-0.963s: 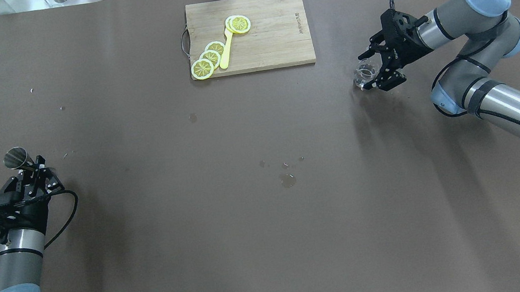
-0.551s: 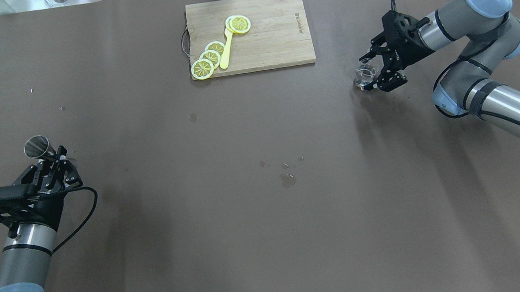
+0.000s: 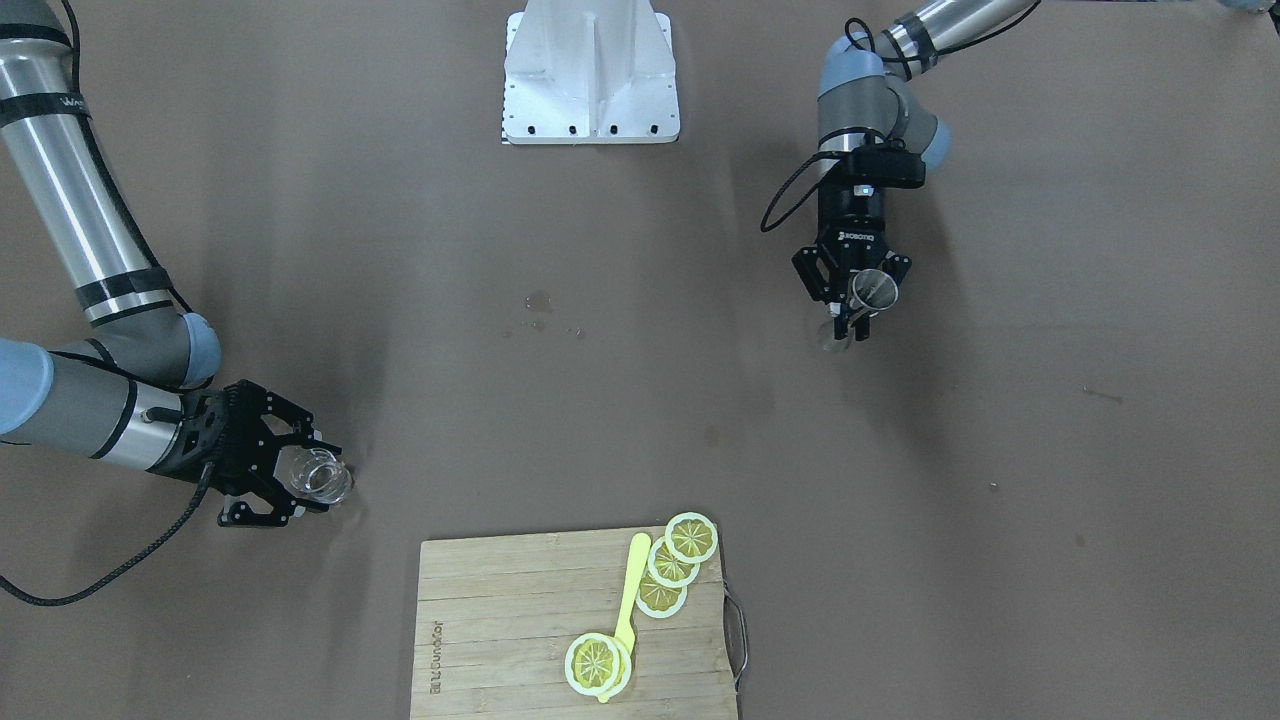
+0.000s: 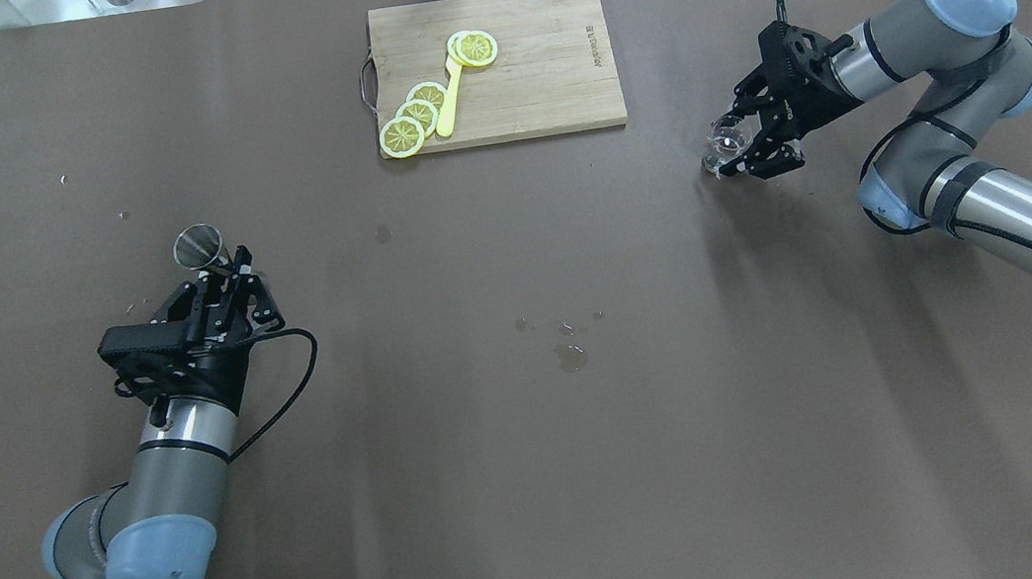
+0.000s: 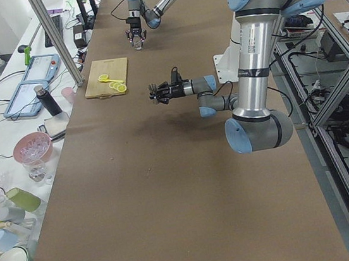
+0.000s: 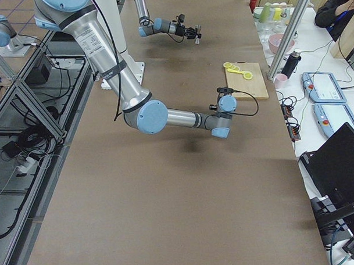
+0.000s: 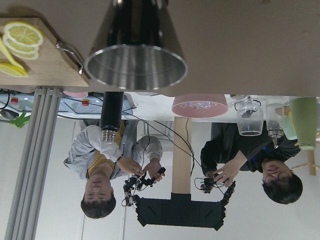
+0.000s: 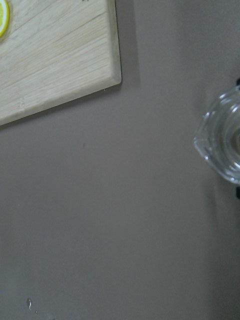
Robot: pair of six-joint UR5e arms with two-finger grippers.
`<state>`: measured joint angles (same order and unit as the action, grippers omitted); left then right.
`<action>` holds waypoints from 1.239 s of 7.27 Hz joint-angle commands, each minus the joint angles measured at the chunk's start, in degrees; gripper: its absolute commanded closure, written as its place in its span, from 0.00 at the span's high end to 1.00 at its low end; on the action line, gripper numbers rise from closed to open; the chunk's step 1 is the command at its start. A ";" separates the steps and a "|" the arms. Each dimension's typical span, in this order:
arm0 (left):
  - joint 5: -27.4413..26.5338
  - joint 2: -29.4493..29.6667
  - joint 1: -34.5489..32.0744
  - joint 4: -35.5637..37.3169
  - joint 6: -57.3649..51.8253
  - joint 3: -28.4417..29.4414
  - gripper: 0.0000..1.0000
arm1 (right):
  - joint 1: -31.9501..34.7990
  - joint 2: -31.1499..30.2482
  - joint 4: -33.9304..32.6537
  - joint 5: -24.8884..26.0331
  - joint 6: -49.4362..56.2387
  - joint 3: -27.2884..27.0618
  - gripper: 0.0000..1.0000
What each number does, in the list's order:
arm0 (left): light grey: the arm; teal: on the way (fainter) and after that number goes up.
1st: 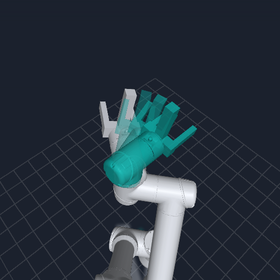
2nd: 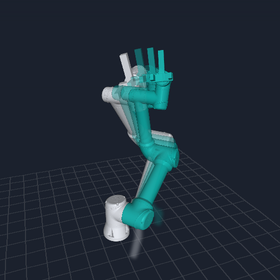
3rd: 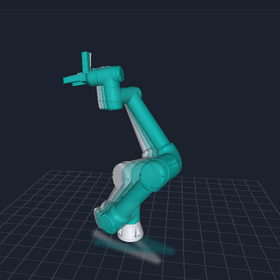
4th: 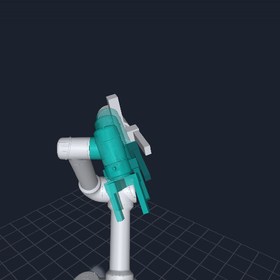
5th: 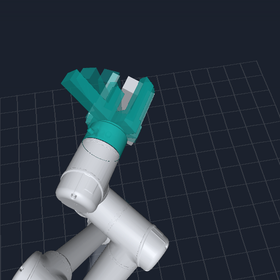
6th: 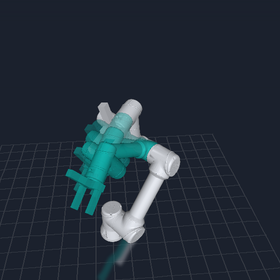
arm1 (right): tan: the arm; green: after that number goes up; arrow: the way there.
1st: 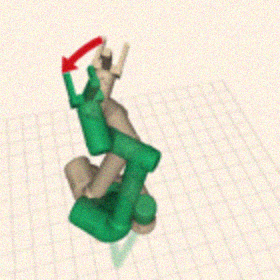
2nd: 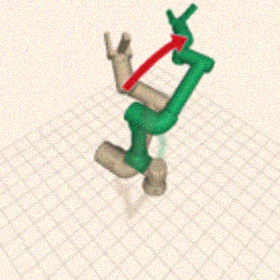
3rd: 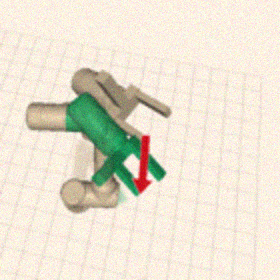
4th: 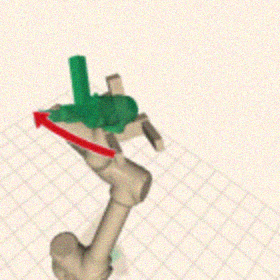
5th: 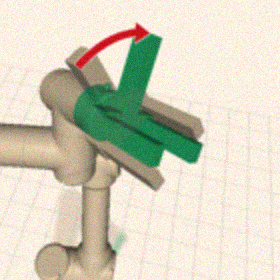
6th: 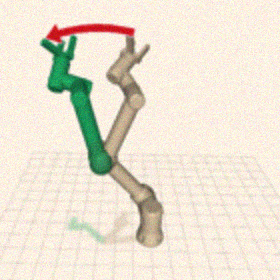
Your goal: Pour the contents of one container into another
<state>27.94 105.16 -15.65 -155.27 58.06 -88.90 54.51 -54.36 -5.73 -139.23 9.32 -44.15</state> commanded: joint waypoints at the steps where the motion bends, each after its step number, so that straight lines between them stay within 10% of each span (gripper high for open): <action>1: 0.53 3.90 -1.30 -0.38 -6.78 1.54 0.00 | 0.60 0.04 -0.07 -0.07 0.00 -0.23 0.34; 3: 3.86 8.56 -1.92 0.14 -11.89 3.54 0.00 | 3.14 0.04 -0.33 -0.68 0.00 -1.20 0.02; 9: 12.13 21.22 -6.05 0.41 -23.08 10.59 0.00 | 8.59 0.31 -14.53 -6.14 0.17 -12.94 0.00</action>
<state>38.94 124.98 -21.30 -154.88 35.82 -78.39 61.75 -54.03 -15.14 -144.67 9.46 -52.31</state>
